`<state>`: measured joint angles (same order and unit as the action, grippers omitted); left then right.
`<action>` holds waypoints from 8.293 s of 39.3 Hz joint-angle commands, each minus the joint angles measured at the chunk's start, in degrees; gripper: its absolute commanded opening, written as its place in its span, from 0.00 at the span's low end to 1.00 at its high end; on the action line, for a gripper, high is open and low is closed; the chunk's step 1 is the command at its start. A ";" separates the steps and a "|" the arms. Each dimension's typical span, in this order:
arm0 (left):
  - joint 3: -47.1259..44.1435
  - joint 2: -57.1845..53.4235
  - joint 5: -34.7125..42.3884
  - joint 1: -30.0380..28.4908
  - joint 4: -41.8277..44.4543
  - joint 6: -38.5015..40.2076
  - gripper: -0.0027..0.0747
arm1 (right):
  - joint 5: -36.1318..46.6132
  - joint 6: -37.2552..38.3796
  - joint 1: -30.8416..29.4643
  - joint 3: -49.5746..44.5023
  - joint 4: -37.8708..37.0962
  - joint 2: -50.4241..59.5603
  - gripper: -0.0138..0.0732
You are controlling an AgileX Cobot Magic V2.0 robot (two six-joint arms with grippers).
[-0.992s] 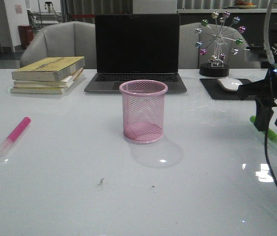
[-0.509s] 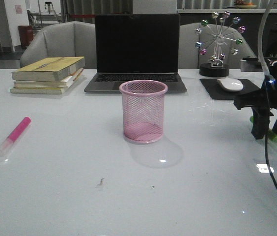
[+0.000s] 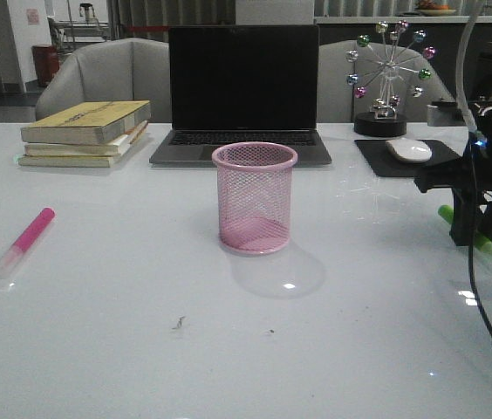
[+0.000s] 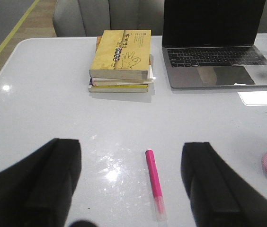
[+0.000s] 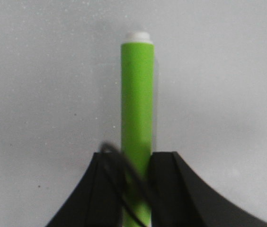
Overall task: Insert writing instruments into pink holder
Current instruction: 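Lift the green marker with the right gripper toward the pink holder, then lower the green marker into the holder and open the right gripper, then withdraw the right gripper away from the holder, then lower the left gripper onto the pink marker and close it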
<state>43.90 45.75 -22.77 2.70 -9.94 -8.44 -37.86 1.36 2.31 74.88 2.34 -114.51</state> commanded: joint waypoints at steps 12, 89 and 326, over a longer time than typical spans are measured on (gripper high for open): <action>1.75 -0.14 4.06 0.13 -0.80 0.15 0.69 | 8.93 -3.05 1.45 0.46 1.27 11.95 0.29; 1.75 -0.14 4.06 0.13 -0.80 0.15 0.69 | 81.17 3.33 25.48 -17.68 -6.92 9.25 0.30; 32.39 62.61 -15.64 7.10 -2.28 0.15 0.69 | 22.36 2.65 -6.03 -43.89 -10.10 71.82 0.57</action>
<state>74.40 111.04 -37.84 9.46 -11.94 -8.44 -19.46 4.41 -3.38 29.46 -6.93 -42.92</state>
